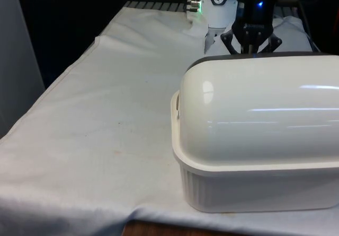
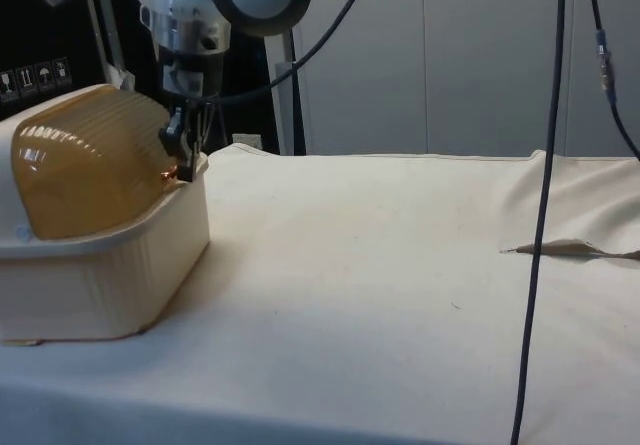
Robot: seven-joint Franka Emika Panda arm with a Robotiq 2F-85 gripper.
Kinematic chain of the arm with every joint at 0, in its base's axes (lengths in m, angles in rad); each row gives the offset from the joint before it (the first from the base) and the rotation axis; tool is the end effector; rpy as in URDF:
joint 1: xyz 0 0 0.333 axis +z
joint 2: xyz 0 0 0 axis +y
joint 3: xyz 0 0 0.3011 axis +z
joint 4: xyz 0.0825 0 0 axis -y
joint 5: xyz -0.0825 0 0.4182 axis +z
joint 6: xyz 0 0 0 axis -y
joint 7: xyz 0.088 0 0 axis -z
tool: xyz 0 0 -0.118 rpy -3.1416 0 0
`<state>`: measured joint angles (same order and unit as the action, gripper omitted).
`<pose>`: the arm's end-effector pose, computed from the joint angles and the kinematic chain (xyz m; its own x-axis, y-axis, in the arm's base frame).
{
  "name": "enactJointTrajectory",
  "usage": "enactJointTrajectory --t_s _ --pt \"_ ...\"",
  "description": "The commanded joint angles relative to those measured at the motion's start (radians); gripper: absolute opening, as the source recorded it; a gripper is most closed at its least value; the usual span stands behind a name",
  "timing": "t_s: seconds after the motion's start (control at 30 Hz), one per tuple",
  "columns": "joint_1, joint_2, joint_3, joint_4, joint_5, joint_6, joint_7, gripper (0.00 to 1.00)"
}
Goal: Open the lid, then close it.
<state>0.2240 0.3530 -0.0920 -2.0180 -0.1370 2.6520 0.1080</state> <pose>0.6430 0.0897 0.2561 0.9474 0.1534 0.2810 0.1310 -0.9866 0.0970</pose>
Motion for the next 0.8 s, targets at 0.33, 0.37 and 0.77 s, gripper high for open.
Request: enactJointTrajectory --t_s 0.33,0.37,0.77 --pt "-0.002 -0.017 0.009 0.000 0.015 0.012 -0.002 0.00" --pt "-0.002 -0.018 0.009 0.001 0.015 0.013 -0.001 0.00" --pt "-0.001 -0.023 0.009 0.017 0.012 0.026 0.007 0.00"
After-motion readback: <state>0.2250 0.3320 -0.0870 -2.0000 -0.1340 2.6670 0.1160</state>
